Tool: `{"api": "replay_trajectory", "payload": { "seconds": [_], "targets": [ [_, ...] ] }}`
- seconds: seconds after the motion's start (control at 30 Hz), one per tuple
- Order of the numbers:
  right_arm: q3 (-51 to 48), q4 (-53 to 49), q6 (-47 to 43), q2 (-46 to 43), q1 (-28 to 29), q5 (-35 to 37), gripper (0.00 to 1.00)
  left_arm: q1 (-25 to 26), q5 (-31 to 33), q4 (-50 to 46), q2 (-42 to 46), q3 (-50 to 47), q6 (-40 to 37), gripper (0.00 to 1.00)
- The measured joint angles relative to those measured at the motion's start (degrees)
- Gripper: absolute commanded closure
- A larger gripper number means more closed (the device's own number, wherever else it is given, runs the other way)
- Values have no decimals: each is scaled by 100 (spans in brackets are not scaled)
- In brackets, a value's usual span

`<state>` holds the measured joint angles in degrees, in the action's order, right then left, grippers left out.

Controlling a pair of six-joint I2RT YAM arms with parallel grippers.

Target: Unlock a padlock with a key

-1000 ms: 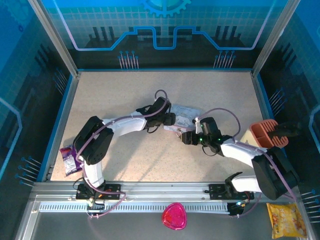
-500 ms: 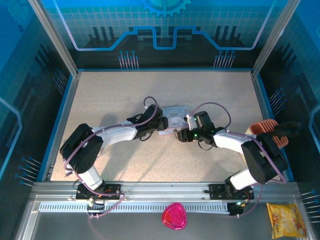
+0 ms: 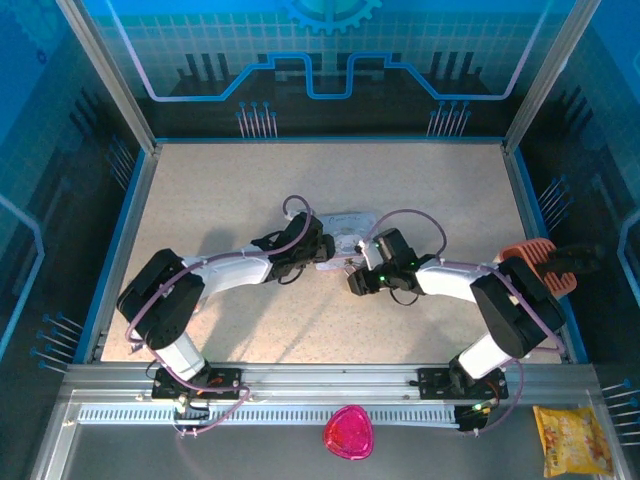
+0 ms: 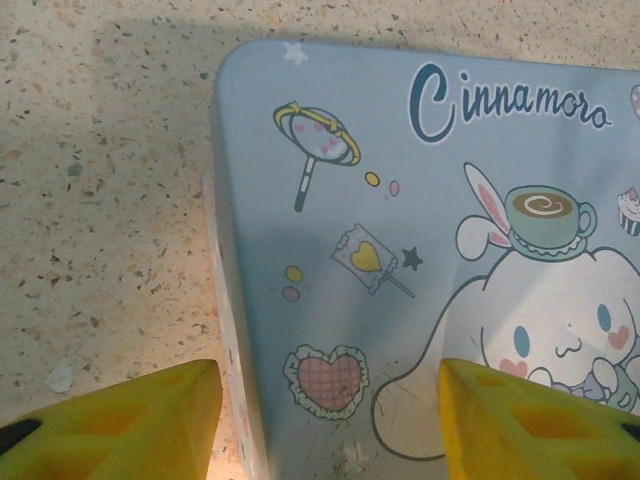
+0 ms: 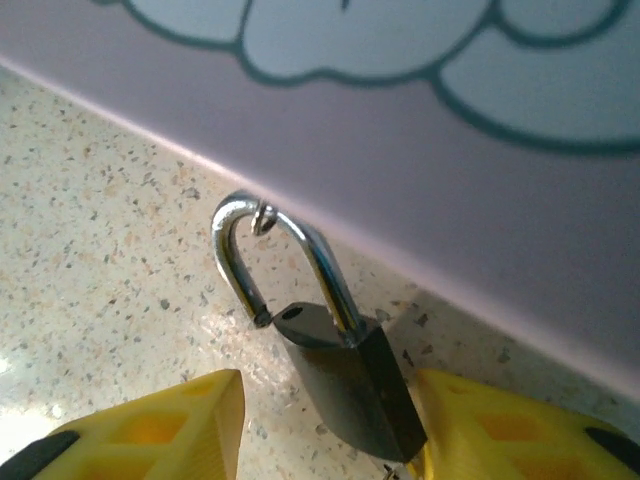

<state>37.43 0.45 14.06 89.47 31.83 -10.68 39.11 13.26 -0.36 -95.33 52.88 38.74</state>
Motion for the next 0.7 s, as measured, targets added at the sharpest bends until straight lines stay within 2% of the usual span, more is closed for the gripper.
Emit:
{"api": "replay_trajectory", "payload": {
  "seconds": [0.07,0.2,0.3,0.47,0.7],
  "targets": [
    [55,-9,2,52,17,136,54,0,-2,33,15,-31,24,42],
    [74,-2,4,68,35,350,69,0,-2,48,15,-33,35,42],
    [74,-4,20,57,37,415,71,0,0,46,15,-33,37,42],
    [74,-225,-17,-164,70,400,83,0,4,44,15,-33,74,43],
    [-66,-138,433,-387,345,522,87,48,55,35,22,-52,323,43]
  ]
}}
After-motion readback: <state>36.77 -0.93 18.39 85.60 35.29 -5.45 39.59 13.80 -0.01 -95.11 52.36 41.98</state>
